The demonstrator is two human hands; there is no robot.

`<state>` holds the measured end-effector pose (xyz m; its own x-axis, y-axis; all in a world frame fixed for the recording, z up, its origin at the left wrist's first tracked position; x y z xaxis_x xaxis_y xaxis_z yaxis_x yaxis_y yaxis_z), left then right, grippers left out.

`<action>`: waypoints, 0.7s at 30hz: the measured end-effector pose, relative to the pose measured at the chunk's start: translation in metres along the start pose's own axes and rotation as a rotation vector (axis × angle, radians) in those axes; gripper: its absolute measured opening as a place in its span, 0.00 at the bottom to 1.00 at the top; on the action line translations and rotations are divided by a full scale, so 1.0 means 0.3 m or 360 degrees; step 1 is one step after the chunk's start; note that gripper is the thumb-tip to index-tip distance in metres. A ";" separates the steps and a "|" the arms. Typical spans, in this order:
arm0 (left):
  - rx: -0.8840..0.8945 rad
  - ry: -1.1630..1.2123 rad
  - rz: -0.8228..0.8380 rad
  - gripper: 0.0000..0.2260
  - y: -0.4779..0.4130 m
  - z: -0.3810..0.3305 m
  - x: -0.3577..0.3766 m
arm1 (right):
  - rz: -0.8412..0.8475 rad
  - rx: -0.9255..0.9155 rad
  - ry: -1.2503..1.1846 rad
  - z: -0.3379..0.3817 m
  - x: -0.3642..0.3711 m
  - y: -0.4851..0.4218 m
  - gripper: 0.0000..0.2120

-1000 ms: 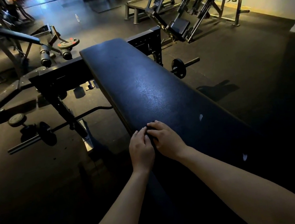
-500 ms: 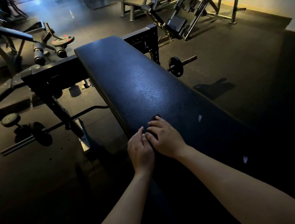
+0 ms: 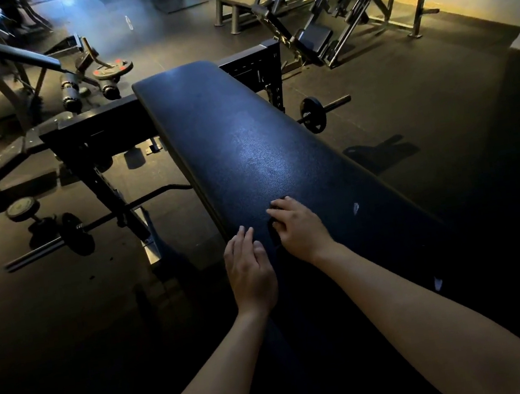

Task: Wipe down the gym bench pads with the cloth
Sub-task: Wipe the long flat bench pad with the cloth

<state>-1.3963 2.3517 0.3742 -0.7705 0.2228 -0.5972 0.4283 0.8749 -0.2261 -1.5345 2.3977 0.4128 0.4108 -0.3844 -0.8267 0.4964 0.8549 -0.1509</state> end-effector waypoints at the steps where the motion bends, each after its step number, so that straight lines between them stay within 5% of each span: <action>1: -0.0023 0.0081 -0.0021 0.25 -0.001 0.008 -0.002 | 0.0050 -0.0092 -0.0036 0.030 0.013 0.006 0.18; 8: 0.0042 0.0054 0.0062 0.29 0.008 0.001 -0.006 | 0.0088 -0.0407 -0.0017 0.056 0.070 0.092 0.16; 13: 0.0233 -0.0251 0.0186 0.29 0.010 -0.047 0.007 | -0.0215 0.0007 0.0033 -0.056 -0.016 0.072 0.15; 21: 0.0312 -0.0271 0.0212 0.27 0.012 -0.137 0.040 | -0.0079 -0.0412 0.0066 0.008 -0.024 0.143 0.14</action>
<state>-1.4236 2.3752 0.3978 -0.6181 0.2402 -0.7485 0.6161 0.7394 -0.2714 -1.5142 2.4363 0.4135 0.3566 -0.4182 -0.8354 0.3011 0.8979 -0.3210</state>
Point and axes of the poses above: each hand's wrist, its own y-axis away from the middle knuckle, its own x-axis out of the palm, z = x × y, the point moved 8 cm from there along -y, towards the middle knuckle, and after that the axes turned 1 degree about -x, right-handed, at the moved point
